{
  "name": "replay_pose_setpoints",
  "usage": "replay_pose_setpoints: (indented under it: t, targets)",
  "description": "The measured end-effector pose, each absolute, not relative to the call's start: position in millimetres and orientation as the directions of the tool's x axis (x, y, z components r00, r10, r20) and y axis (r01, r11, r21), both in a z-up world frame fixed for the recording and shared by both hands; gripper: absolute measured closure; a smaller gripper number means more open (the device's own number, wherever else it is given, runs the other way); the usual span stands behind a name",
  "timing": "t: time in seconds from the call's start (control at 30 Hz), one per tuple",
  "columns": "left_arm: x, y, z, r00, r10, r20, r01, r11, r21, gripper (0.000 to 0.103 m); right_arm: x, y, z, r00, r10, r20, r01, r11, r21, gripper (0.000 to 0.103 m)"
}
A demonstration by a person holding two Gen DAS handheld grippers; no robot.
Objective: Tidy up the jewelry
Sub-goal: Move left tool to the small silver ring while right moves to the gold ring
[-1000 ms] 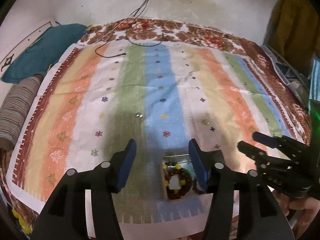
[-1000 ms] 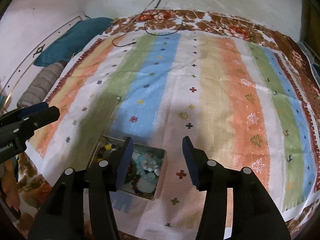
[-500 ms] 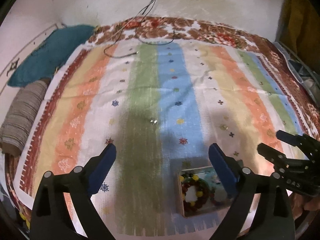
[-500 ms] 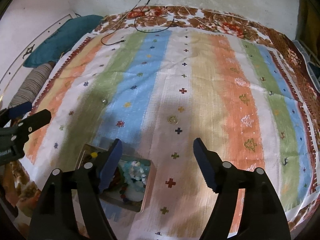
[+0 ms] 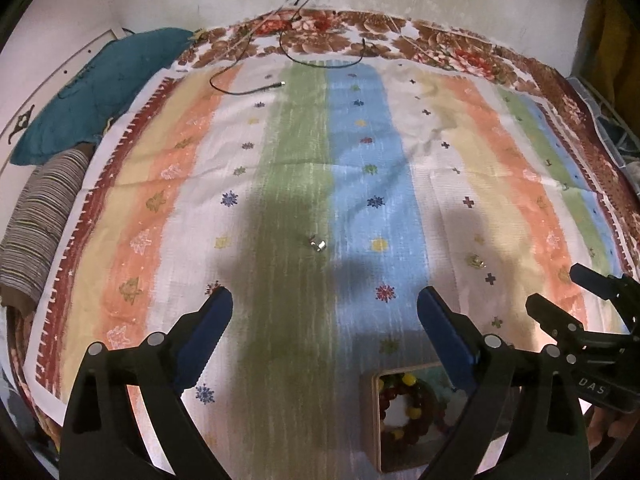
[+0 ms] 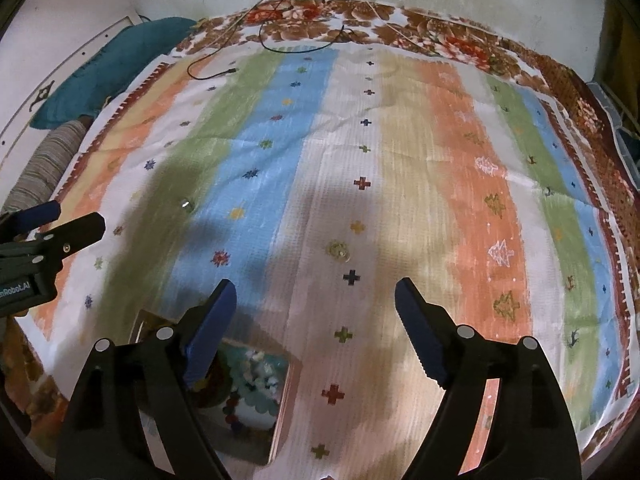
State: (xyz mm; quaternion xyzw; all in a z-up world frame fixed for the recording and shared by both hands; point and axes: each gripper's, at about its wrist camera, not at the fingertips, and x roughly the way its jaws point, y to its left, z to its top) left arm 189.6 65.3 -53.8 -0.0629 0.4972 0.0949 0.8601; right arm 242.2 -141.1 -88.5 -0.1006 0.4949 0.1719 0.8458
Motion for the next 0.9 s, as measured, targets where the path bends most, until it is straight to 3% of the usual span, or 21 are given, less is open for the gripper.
replay_pose_setpoints:
  t: [0.9]
  targets:
    - [236,78,-99,0.421,0.123,-0.899,-0.219,0.975,0.031,0.011,291,-133,-139,0.347,0.15,-0.926,-0.364,0.931,0.015,0.021]
